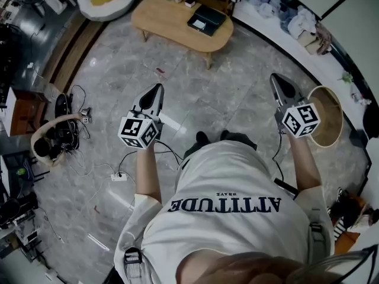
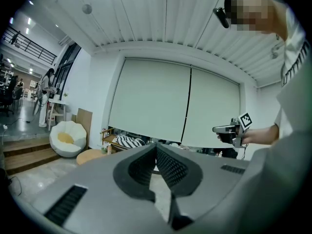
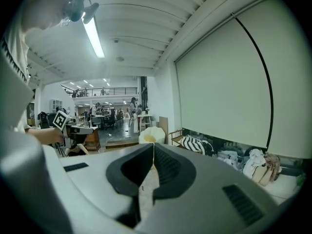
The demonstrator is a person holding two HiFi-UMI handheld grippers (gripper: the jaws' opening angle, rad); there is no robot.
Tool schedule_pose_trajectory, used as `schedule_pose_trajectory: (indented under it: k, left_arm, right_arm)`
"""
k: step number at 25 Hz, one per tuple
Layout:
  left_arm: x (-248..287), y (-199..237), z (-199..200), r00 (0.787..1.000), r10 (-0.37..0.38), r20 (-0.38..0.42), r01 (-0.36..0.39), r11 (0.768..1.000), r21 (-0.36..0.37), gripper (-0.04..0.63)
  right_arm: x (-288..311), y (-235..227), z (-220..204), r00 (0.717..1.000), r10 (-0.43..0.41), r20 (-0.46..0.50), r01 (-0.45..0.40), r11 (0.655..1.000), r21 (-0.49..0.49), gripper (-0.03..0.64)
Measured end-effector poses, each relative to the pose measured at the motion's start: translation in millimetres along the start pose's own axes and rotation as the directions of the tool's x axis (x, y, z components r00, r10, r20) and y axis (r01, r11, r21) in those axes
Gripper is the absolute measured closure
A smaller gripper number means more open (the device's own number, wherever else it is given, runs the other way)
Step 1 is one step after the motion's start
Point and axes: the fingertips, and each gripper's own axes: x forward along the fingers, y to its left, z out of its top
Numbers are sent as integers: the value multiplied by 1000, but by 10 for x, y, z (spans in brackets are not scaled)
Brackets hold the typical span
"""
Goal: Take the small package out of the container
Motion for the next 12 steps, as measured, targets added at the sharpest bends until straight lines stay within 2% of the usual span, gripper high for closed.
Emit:
schedule_pose_trajectory:
  k: [12]
  left_arm:
    - [-227,394,-82,999,-39,-16,39,999,8,573]
  right_arm:
    - [165,452,-33,1000,-28,-6,28,1000,-5,595]
